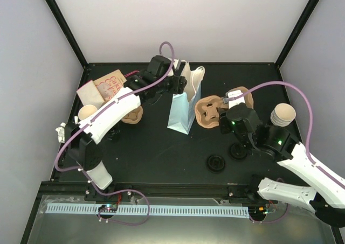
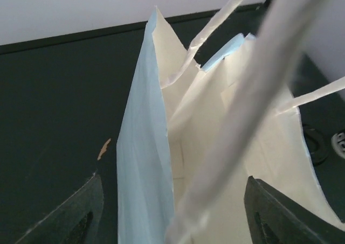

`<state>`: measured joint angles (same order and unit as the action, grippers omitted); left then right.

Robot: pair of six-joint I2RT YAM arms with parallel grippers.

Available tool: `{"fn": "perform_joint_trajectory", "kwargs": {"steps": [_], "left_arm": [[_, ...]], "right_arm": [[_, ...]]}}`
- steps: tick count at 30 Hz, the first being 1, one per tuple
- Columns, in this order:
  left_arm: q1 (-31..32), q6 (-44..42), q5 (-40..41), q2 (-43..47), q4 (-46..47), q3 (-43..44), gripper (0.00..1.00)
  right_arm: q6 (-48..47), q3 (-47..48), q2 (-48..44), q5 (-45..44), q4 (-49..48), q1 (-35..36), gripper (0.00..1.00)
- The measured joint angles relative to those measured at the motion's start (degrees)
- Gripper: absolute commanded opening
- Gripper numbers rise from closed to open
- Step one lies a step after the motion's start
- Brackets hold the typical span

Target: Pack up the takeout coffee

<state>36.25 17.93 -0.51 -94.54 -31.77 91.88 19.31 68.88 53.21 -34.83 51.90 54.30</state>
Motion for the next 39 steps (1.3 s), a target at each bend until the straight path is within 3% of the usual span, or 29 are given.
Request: {"fn": "perform_joint_trajectory", "kwargs": {"steps": [2, 10, 12, 23, 31, 39], "left_arm": [[0.28, -0.37, 1.18, -1.95, -2.21, 2.21, 0.61], [0.52, -3.08, 3.41, -4.26, -6.60, 4.74, 0.11], [0.52, -4.37, 3.80, -4.26, -6.67, 4.74, 0.02], [0.61, -13.92, 9.53, 1.75, -6.78, 3.32, 0.02], [0.74, -15.74, 13.27, 6.69, -5.57, -0.68, 0.02], [2.45, -16.55, 13.62, 7.74, -5.46, -6.32, 0.02]], "right_arm": [[-0.52, 0.00, -0.79, -0.48, -0.02, -0.02, 0.40], [-2.78, 0.00, -4.68, -2.10, -1.20, -0.02, 0.39], [-3.10, -0.02, -5.55, -2.16, -1.95, -0.02, 0.39], [-4.26, -0.83, -6.56, -1.86, -6.34, -0.02, 0.39], [-5.84, -0.98, -7.10, -0.35, -11.28, -0.02, 0.42], [-6.58, 5.22, -0.24, 0.52, -12.04, 0.00, 0.41]]}}
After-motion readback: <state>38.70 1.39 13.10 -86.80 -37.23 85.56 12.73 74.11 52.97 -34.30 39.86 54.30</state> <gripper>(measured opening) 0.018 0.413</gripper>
